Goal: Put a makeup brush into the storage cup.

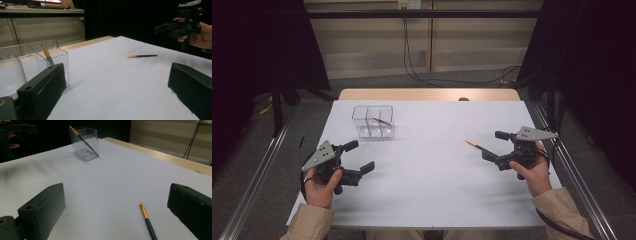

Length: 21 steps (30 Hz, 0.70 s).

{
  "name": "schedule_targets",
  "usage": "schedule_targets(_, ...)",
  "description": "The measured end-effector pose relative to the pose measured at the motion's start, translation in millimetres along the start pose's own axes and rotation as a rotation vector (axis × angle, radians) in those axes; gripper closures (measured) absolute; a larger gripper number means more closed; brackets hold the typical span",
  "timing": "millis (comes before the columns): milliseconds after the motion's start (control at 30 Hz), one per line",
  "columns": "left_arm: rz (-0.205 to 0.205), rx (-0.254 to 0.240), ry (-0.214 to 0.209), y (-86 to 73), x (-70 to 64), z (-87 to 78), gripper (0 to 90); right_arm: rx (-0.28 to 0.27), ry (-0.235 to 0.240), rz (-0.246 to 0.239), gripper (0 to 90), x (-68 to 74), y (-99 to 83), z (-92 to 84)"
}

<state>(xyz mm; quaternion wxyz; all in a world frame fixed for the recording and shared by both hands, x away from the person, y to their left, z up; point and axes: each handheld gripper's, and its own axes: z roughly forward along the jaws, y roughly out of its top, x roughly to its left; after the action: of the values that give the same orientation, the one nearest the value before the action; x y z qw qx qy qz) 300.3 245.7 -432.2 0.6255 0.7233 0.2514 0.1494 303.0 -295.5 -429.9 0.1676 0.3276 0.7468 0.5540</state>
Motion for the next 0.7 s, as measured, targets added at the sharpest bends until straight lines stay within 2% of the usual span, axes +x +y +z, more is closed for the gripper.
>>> schedule_targets(700,0.004,0.005,0.000,-2.3,0.8,-0.9,1.5,0.043,-0.009,0.001,0.7,-13.8,5.6,21.4)
